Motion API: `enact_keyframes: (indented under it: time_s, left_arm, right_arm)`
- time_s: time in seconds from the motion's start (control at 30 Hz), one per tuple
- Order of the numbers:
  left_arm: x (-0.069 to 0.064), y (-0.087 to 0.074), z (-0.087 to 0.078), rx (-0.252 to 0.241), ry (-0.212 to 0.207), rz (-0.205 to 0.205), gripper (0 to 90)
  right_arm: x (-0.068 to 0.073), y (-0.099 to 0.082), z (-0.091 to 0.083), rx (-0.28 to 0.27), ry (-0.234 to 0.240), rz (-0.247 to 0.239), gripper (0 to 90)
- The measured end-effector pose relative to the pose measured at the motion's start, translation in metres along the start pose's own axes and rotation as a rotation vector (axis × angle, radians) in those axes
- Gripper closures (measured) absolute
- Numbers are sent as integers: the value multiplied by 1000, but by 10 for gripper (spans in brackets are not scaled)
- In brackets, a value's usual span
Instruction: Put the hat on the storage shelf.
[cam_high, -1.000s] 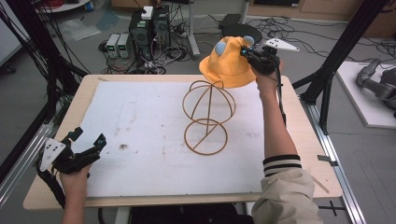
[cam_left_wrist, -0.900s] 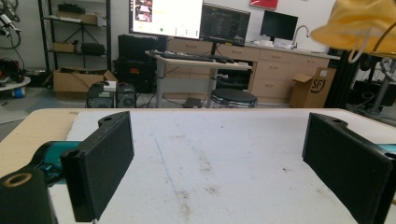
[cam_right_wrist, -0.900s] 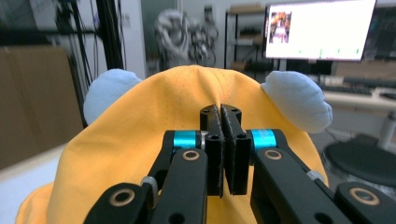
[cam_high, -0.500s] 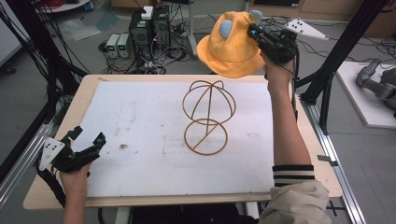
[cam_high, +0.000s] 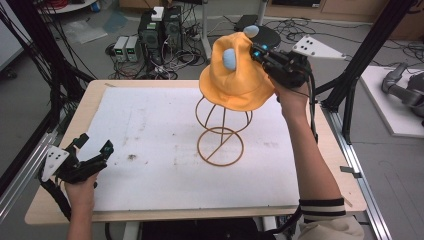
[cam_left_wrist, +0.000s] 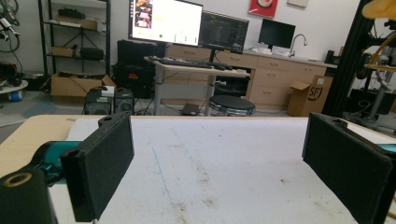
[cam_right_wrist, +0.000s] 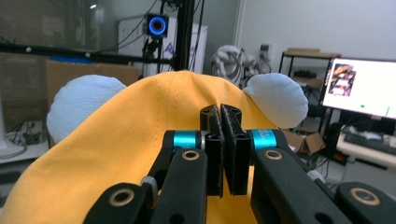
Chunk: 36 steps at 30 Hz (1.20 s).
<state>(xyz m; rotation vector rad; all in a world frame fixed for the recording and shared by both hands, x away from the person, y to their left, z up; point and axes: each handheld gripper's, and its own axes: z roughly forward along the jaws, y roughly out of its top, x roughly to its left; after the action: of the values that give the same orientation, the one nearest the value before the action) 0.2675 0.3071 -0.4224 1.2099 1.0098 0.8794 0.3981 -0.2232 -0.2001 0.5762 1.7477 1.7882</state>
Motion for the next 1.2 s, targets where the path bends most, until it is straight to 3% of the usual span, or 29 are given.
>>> enact_keyframes:
  time_s: [0.23, 0.53, 0.87, 0.93, 1.0, 1.03, 1.07, 1.2]
  left_arm:
    - [0, 0, 2, -4, -3, -4, 94]
    - [2, 0, 2, -4, 1, -9, 94]
    - [2, 0, 1, -6, 3, -11, 94]
    - [2, 0, 1, -8, 1, -13, 94]
    - [1, 1, 1, -8, 0, -12, 94]
    - [1, 1, 1, -8, -1, -12, 94]
    - [1, 1, 1, -9, -2, -14, 94]
    - [-1, 1, 1, -9, -7, -11, 94]
  right_arm:
    - [11, -19, 4, 59, 18, -4, 887]
    - [30, -47, -4, 132, 62, -20, 886]
    - [39, -58, -6, 166, 78, -27, 875]
    - [39, -59, -8, 165, 78, -11, 720]
    - [41, -60, -10, 147, 53, -35, 580]
    - [41, -60, -10, 147, 53, -35, 580]
    - [42, -60, -14, 120, 16, -42, 424]
    - [38, -55, -21, 62, -29, -16, 261]
